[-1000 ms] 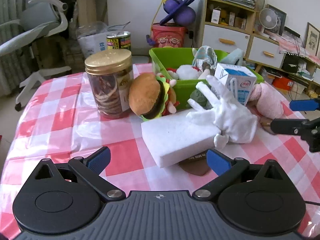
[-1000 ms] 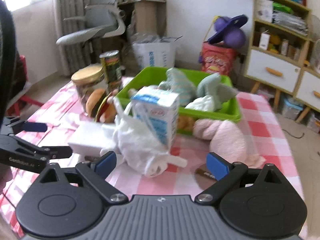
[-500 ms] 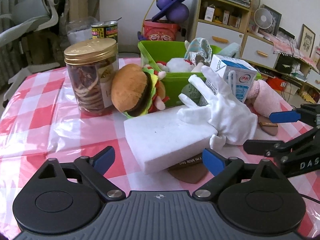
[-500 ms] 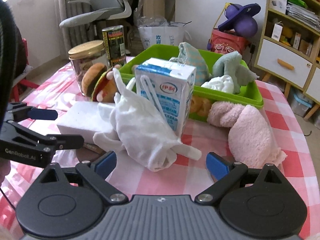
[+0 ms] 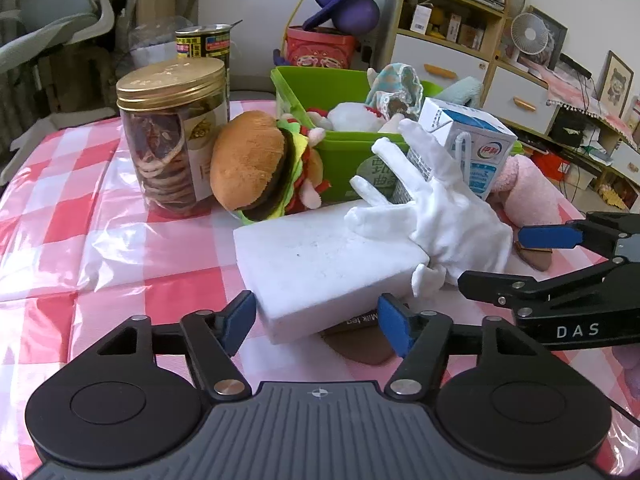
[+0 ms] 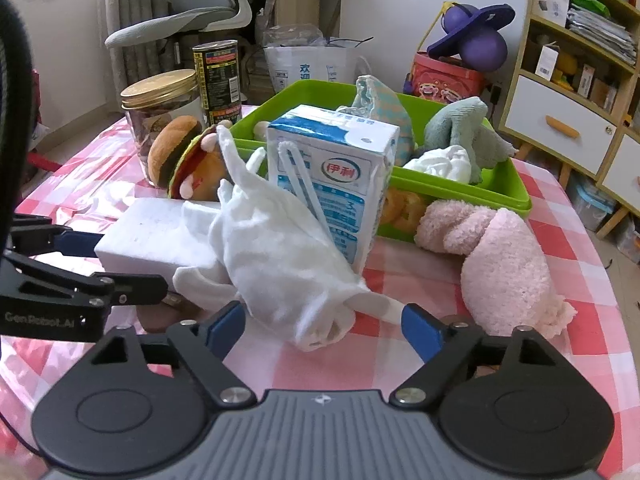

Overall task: Organize soft objects
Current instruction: 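Grasp the white sponge block with the left tool while the right tool grasps the white glove, then lift sponge block and white glove toward the green tray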

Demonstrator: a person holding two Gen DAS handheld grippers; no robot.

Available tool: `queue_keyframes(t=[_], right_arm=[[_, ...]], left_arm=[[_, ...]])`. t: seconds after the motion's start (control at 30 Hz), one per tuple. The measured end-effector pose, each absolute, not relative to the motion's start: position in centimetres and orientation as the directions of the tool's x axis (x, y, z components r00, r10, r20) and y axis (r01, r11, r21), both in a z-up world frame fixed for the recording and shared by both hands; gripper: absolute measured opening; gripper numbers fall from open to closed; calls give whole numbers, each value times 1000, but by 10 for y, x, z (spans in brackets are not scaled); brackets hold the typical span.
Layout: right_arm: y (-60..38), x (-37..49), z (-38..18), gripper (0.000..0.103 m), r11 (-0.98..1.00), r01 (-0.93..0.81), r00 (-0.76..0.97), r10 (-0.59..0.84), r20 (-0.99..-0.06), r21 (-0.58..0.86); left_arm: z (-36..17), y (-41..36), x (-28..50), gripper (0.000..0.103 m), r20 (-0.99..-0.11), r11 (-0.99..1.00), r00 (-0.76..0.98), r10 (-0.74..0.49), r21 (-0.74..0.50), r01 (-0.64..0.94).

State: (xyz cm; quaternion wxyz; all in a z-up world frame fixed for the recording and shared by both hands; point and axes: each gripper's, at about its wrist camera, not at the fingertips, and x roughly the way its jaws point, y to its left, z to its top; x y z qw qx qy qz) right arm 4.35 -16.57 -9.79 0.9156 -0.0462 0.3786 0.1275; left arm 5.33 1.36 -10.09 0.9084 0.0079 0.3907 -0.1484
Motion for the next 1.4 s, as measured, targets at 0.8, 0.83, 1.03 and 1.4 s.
queue_keyframes(t=[0.8, 0.83, 1.03, 1.4], right_arm=[[-170, 42, -77, 0, 939, -327, 632, 303, -713, 109], [-171, 41, -75, 0, 938, -324, 626, 310, -715, 122], [-175, 27, -58, 0, 933, -318, 605, 338, -721, 170], [-181, 16, -34, 0, 926, -276, 582, 373, -722, 257]], left_arm=[[-78, 18, 52, 43, -746, 962, 616, -254, -127, 242], [-75, 19, 52, 43, -747, 962, 614, -255, -131, 240], [-60, 22, 39, 43, -742, 955, 609, -280, -150, 256], [-41, 40, 23, 43, -709, 943, 627, -324, -190, 273]])
